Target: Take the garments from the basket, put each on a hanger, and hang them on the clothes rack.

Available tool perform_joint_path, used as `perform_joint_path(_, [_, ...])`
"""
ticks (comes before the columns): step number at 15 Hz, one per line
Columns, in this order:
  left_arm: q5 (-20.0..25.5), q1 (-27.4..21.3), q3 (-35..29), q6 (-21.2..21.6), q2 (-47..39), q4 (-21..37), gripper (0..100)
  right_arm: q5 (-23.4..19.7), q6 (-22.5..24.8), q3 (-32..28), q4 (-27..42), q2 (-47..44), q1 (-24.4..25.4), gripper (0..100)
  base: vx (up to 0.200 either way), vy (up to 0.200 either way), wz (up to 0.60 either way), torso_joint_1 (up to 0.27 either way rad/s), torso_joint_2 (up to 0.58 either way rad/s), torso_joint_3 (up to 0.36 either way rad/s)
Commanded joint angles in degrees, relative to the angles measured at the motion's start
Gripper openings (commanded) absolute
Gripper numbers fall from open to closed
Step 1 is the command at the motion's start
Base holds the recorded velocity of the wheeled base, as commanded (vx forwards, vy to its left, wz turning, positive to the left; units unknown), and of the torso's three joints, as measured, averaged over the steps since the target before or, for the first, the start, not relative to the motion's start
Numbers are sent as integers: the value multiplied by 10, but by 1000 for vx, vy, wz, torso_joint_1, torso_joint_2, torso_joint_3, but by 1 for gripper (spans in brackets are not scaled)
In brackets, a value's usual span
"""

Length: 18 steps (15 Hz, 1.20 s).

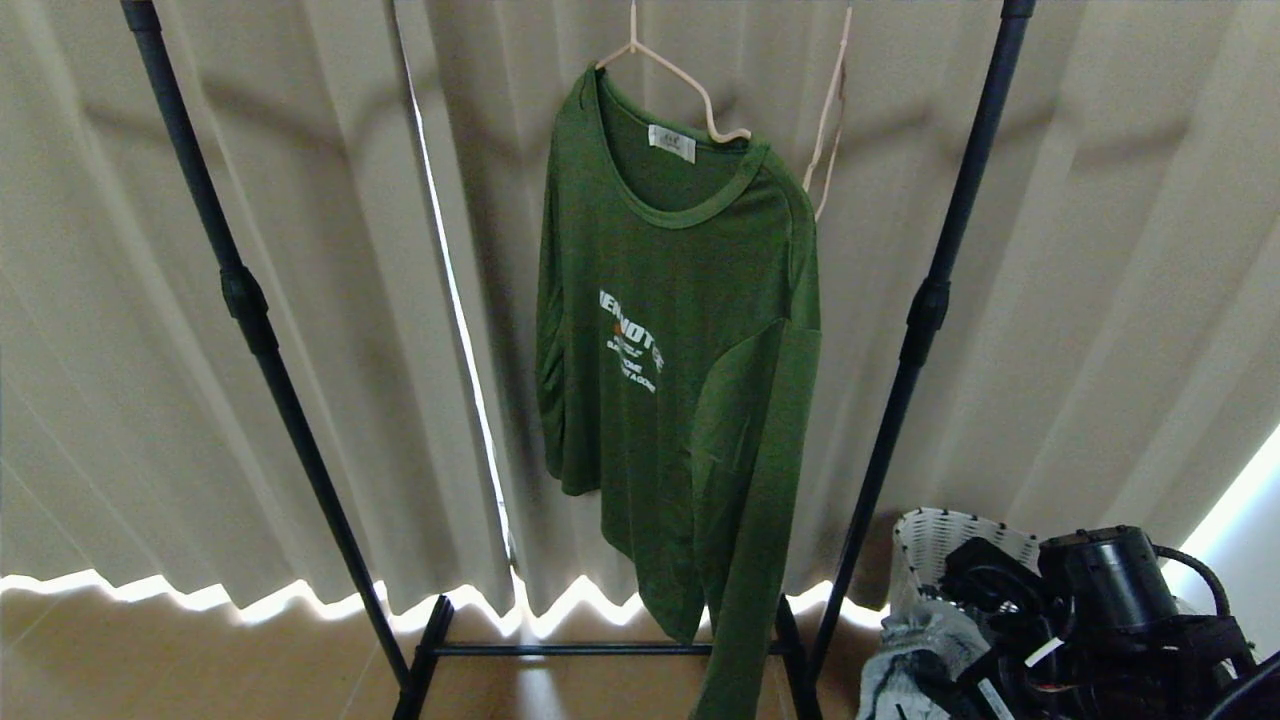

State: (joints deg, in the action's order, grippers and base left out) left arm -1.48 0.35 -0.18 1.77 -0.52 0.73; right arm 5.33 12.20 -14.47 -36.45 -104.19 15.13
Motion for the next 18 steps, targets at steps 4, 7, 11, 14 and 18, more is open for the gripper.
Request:
perform_joint_path(4, [-1, 1, 0, -1, 0, 0, 100, 21, 0, 1, -34, -42, -2, 0, 0, 0, 0, 0, 0, 0])
perform_joint_path(7, [-1, 1, 0, -3, -1, 1, 100, 22, 0, 0, -49, -42, -2, 0, 0, 0, 0, 0, 0, 0])
perform_joint_path(11, [-1, 0, 0, -1, 0, 1, 100, 21, -2, 3, -51, -13, -3, 0, 0, 0, 0, 0, 0, 0])
perform_joint_path(14, [-1, 0, 0, 0, -1, 1, 100, 23, 2, -3, -41, 109, 2, 0, 0, 0, 0, 0, 0, 0])
perform_joint_path(18, [-2, 0, 0, 1, -1, 3, 100, 22, 3, -31, 6, 181, 3, 0, -200, 0, 0, 1, 6, 2])
